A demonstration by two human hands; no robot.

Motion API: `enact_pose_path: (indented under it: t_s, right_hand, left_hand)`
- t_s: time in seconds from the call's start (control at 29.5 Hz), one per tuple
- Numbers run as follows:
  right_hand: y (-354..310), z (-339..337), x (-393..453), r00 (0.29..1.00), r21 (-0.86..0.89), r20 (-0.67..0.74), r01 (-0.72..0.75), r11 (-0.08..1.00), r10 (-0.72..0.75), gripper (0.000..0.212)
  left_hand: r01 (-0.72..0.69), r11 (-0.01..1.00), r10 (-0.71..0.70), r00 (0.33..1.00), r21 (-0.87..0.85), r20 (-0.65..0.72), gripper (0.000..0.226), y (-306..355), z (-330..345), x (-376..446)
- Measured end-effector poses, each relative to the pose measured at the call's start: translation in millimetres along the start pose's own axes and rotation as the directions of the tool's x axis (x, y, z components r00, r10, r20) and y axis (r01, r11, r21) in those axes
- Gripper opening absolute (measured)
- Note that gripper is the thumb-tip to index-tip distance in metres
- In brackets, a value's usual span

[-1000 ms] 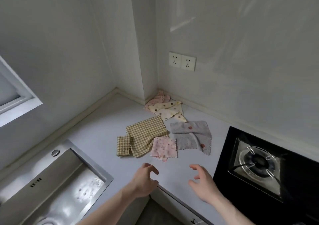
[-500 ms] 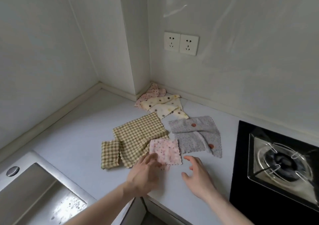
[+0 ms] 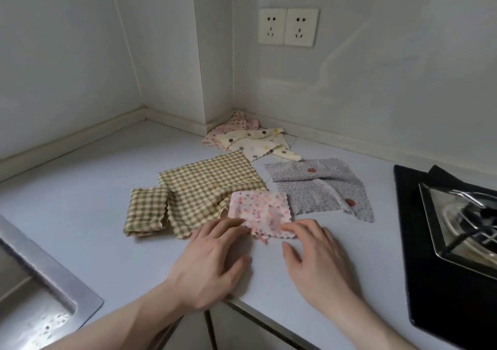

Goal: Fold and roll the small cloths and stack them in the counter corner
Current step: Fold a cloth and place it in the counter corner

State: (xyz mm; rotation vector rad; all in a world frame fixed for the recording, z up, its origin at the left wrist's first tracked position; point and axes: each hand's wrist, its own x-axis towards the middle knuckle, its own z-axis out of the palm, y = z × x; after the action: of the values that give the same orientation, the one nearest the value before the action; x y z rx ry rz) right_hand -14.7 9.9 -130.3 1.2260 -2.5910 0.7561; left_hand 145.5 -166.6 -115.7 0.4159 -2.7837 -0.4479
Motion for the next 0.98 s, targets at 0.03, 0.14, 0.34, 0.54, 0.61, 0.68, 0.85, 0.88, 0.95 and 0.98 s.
enact_pose_path:
  t_s: [0.03, 0.14, 0.34, 0.54, 0.61, 0.68, 0.85, 0.88, 0.95, 0.98]
  right_hand:
    - [0.4, 0.2, 0.0, 1.0, -0.006, 0.004, 0.009, 1.0, -0.009, 0.032]
    - [0.9, 1.9, 0.0, 1.0, 0.011, -0.005, 0.022, 1.0, -0.022, 0.023]
    - [-5.1, -4.3, -3.2, 0.996, 0.187, -0.073, -0.032, 0.982, 0.046, 0.01]
    - [-13.3, -13.1, -10.7, 0.986, 0.072, -0.081, -0.139, 0.988, 0.145, 0.033]
    - [-15.8, -16.6, -11.8, 0.984, -0.017, -0.025, -0.176, 0.984, 0.176, 0.054]
    - [-17.1, -18.2, -10.8, 0.976, -0.078, 0.043, -0.209, 0.975, 0.212, 0.067]
    - [-14.3, -14.7, -3.7, 0.95, -0.202, 0.148, -0.244, 0.948, 0.276, 0.068]
    - [-14.7, -14.4, -2.7, 0.948, -0.216, 0.147, -0.247, 0.945, 0.281, 0.068]
    - [-15.4, -14.1, -2.0, 0.949, -0.24, 0.141, -0.244, 0.94, 0.282, 0.067]
    - [-15.6, -14.2, -1.4, 0.95, -0.241, 0.138, -0.242, 0.94, 0.28, 0.067]
  left_hand:
    - [-0.002, 1.0, 0.002, 1.0, 0.007, -0.011, 0.058, 0.0, 1.4, -0.8]
    - [-0.021, 0.999, 0.022, 0.999, 0.032, -0.033, 0.055, -0.7, 4.8, -2.1]
    - [-0.03, 0.996, 0.034, 0.999, 0.083, -0.043, 0.05, 0.7, 7.3, -3.5]
    - [0.033, 0.997, -0.026, 0.995, 0.071, -0.101, 0.05, 4.8, 4.0, -9.0]
    - [0.05, 0.998, -0.046, 0.991, 0.03, -0.128, 0.048, 4.4, 4.0, -10.3]
    - [0.06, 0.998, -0.061, 0.986, -0.012, -0.155, 0.045, 3.0, 4.5, -9.5]
    - [0.075, 0.997, -0.076, 0.979, -0.017, -0.188, 0.048, 0.3, 4.4, -5.1]
    - [0.082, 0.997, -0.083, 0.978, -0.017, -0.193, 0.048, -0.3, 4.5, -5.0]
    - [0.089, 0.996, -0.091, 0.973, -0.018, -0.212, 0.047, -1.1, 5.2, -6.1]
    - [0.09, 0.996, -0.092, 0.971, -0.016, -0.222, 0.046, -1.4, 4.9, -6.4]
